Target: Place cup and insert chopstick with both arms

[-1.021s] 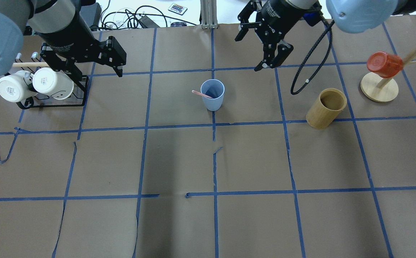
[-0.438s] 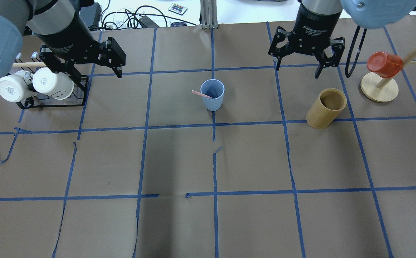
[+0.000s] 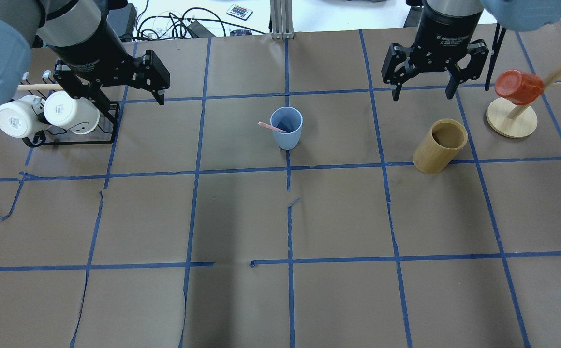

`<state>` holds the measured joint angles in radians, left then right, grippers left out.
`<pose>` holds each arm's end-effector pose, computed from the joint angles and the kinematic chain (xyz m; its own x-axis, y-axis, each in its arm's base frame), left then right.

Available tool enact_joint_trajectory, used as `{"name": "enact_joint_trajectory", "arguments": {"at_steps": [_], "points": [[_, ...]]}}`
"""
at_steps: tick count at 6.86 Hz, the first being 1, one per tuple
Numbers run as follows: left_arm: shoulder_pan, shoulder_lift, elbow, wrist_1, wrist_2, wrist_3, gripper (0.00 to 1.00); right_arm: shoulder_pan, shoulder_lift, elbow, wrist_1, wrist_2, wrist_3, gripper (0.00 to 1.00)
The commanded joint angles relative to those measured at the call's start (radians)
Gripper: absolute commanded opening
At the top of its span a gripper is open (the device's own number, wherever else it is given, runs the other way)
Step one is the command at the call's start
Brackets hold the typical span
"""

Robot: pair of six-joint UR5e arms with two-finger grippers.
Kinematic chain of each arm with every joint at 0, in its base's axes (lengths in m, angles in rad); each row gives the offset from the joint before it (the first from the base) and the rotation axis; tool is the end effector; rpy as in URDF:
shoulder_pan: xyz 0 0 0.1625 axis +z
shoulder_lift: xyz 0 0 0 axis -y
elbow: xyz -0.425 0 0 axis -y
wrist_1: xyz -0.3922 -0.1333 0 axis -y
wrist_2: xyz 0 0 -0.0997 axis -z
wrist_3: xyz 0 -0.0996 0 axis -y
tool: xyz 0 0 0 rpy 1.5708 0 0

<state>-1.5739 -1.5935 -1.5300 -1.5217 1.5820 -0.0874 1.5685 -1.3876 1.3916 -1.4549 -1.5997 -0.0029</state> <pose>-0.1338 -0.5075 0.5018 -0.9964 -0.0847 -0.0053 -0.0842 0.9941 -0.0679 0.1291 -0.5570 0.4681 -0.9996 -0.0040 0.0283 -0.0006 0.9928 0.1197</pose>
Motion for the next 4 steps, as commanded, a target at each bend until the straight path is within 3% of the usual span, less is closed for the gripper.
{"name": "enact_joint_trajectory", "arguments": {"at_steps": [1,4], "points": [[0.0,0.0,-0.001,0.0,0.0,0.0,1.0,-0.05,-0.039,0.01,0.005,0.01,-0.121,1.0],[0.0,0.001,-0.004,0.0,-0.002,0.0,1.0,-0.061,-0.057,0.01,-0.015,0.04,-0.115,1.0]]}}
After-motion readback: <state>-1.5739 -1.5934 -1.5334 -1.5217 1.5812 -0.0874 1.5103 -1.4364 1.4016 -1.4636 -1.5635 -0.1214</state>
